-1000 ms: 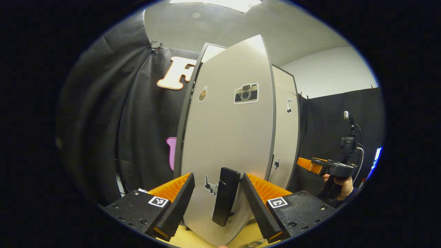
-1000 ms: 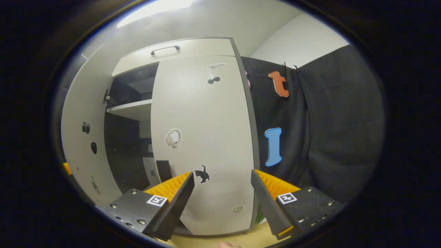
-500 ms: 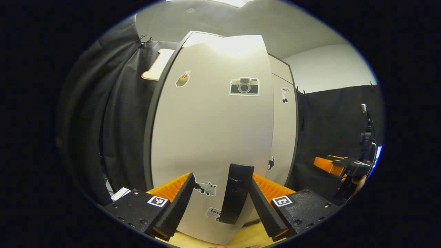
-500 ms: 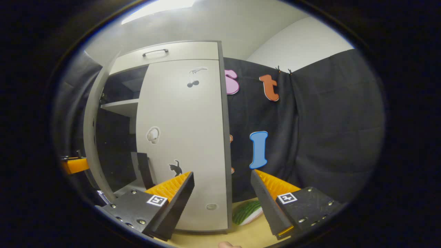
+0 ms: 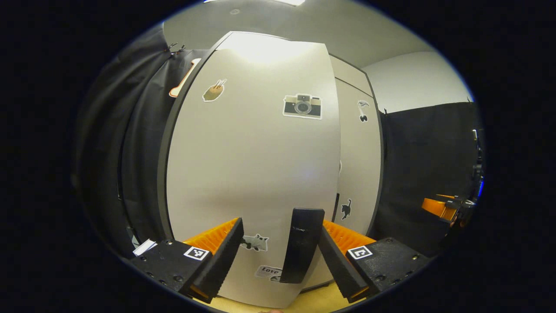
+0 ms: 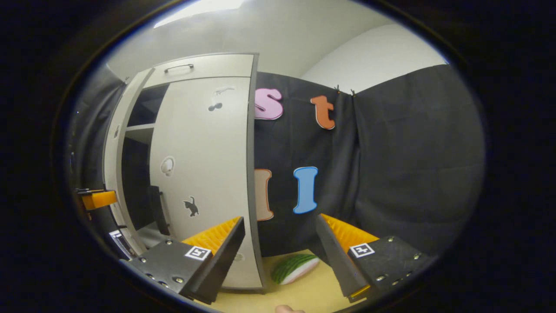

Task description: Grasp the bottle in the cabinet with the left hand and place it on the coaster, then close the right door with the right hand and the left door with the left hand.

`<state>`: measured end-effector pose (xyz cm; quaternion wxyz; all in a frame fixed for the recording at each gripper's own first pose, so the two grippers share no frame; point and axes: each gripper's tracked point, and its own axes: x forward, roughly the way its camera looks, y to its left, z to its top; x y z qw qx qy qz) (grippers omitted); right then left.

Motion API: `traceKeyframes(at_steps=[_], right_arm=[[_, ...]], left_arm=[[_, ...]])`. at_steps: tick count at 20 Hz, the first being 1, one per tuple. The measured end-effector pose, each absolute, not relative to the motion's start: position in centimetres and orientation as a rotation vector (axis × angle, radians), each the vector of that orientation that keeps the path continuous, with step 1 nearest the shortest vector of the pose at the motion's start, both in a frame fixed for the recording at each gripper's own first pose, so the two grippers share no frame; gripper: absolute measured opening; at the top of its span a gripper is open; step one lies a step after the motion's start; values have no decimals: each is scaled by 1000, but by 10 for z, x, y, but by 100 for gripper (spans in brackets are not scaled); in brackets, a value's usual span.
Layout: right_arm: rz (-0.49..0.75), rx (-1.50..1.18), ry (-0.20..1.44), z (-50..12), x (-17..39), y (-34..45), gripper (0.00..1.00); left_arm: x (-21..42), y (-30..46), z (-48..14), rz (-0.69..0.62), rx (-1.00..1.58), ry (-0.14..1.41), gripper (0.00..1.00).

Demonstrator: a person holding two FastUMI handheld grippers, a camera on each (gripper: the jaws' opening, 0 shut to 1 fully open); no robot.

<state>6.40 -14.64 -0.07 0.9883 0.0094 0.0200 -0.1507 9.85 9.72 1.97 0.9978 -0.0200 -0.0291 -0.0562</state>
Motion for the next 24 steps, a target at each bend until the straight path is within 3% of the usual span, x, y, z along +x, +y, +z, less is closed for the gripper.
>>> traceKeyframes(at_steps=[24], right_arm=[[-281,28,35,-10,66,-156,100]], left_arm=[[156,92,13,-89,38,-35,98]])
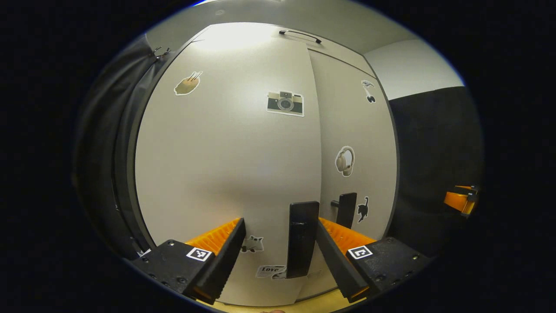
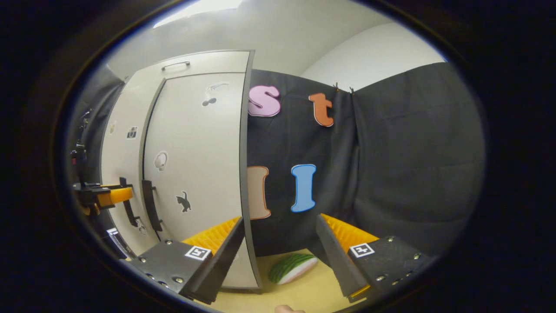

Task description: Grasp the bottle in the cabinet with the left hand and place it on the coaster, then close the right door with the right hand and the left door with the left hand.

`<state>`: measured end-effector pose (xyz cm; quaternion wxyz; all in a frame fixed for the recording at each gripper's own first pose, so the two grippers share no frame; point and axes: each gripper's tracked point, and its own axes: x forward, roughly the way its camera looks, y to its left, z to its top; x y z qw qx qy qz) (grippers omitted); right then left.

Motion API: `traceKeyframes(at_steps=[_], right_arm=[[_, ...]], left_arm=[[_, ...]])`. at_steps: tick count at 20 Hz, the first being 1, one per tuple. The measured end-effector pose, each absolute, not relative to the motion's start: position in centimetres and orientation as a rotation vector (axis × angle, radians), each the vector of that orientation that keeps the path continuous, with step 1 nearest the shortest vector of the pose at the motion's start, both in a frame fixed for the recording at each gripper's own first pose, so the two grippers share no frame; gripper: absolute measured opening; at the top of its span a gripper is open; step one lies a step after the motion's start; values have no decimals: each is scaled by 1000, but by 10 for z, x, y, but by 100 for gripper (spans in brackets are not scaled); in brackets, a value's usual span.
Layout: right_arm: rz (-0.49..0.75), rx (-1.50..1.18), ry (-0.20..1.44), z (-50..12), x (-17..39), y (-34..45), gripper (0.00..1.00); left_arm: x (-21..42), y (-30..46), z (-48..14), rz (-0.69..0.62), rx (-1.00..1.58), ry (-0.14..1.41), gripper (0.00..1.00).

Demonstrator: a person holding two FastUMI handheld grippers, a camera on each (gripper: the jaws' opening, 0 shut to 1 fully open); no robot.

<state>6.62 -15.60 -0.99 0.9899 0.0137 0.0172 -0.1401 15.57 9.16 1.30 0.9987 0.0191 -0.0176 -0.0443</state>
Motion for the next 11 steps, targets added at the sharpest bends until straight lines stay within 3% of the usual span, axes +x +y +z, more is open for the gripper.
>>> traceKeyframes(at_steps=[6,11], right_arm=[[-227,47,12,10,53,-142,100],[-162,51,-44,52,46,-129,100]], left_arm=[[149,89,21,-59,55,-31,98],[102,48,67,-75,86,-86,97]])
